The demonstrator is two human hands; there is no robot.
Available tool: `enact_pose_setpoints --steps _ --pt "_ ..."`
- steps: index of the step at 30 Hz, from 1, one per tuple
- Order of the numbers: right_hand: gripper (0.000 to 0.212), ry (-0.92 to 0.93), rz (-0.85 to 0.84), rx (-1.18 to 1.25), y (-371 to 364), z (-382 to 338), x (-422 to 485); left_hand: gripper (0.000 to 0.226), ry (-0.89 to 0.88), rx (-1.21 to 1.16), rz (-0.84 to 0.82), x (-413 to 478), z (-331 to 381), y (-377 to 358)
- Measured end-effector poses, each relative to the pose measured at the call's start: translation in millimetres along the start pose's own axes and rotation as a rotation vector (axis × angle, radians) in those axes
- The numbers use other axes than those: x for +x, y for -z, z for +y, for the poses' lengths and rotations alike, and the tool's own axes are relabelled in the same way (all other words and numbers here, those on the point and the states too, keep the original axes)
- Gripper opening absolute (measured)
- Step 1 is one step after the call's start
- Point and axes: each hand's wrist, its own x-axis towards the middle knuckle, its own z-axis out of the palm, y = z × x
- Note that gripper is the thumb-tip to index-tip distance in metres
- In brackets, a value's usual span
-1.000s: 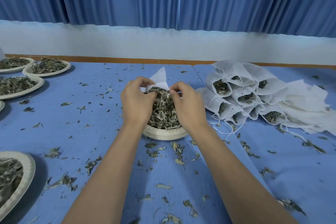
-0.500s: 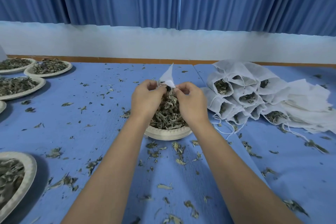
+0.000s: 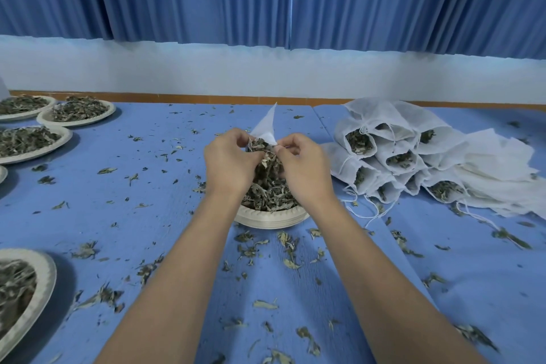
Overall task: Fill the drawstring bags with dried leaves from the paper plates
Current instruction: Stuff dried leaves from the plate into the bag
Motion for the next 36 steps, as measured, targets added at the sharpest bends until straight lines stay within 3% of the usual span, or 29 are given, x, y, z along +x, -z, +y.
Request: enact_pose_setpoints --steps 5,10,14,23,28,36 --pt "0.011 0.101 -0.024 -0.302 0.6 0.1 -1.6 0.014 -0.05 0.092 0.073 3.7 2.0 -2.0" --pt "0.009 0.099 -0.103 -0.27 0.7 -3.0 -3.7 0.014 -0.11 0.238 0.11 1.0 5.3 -6.5" --pt "0.011 0.075 -0.05 -0.228 1.6 1.7 -3.3 0.016 -0.148 0.271 0.098 0.1 5.6 -8.2" --pt "0.011 -0.023 0.029 -0.06 6.1 6.0 2.5 0.025 0.133 -0.2 -0.382 9.7 9.1 14.5" --pt "0.009 0.0 -0.003 -0.077 6.4 6.7 1.2 0.02 -0.013 -0.065 -0.23 8.3 4.0 9.9" --pt "0.012 0.086 -0.069 -0.171 2.0 -0.5 -1.6 0.022 -0.086 0.119 0.056 9.0 4.4 -5.8"
